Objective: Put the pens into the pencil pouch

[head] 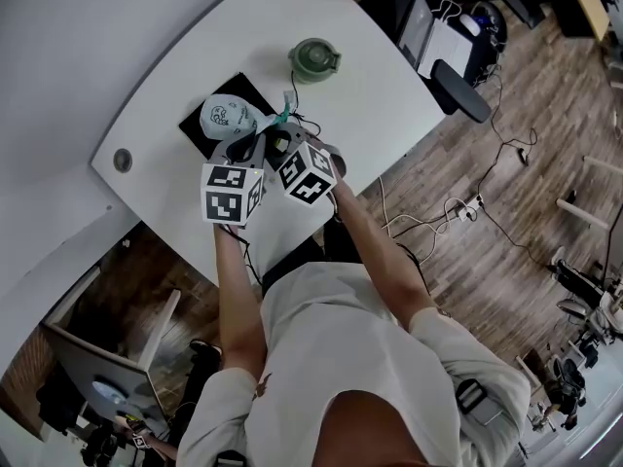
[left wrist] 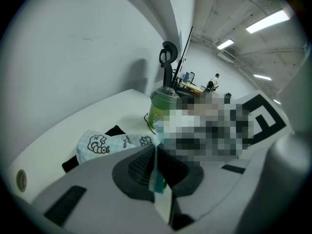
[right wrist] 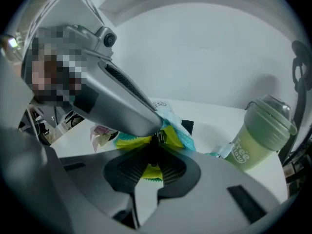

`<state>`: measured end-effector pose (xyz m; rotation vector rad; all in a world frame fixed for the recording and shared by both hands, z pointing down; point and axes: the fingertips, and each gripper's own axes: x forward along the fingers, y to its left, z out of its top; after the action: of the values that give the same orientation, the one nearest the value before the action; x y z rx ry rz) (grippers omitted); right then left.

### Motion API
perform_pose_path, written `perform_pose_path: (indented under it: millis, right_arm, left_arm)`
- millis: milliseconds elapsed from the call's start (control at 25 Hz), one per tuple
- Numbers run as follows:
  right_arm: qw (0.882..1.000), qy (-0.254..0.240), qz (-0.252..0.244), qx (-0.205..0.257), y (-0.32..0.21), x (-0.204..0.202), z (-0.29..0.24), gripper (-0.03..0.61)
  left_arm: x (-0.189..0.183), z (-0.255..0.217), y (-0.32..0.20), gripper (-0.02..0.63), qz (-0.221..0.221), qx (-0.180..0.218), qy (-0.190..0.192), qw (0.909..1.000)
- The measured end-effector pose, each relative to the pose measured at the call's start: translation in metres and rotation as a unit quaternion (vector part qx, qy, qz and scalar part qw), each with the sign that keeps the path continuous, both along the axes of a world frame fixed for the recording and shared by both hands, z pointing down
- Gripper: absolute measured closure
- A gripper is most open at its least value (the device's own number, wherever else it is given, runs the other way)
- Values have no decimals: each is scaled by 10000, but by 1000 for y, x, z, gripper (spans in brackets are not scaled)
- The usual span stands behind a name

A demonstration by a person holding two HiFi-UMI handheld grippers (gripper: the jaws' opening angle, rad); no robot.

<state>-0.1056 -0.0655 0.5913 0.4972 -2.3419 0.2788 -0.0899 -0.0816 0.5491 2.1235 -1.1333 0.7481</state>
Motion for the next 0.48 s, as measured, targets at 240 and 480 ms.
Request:
perform_pose_path:
  millis: [240, 480]
  right_arm:
    - [10000, 14, 10, 1, 5, 3, 1, 467]
    - [9999, 84, 119, -55, 12, 22, 4, 437]
  left_arm:
    - [1, 3, 3, 601, 109, -25, -125, 9999]
    - [9, 8, 6, 578, 317, -83, -203, 9993]
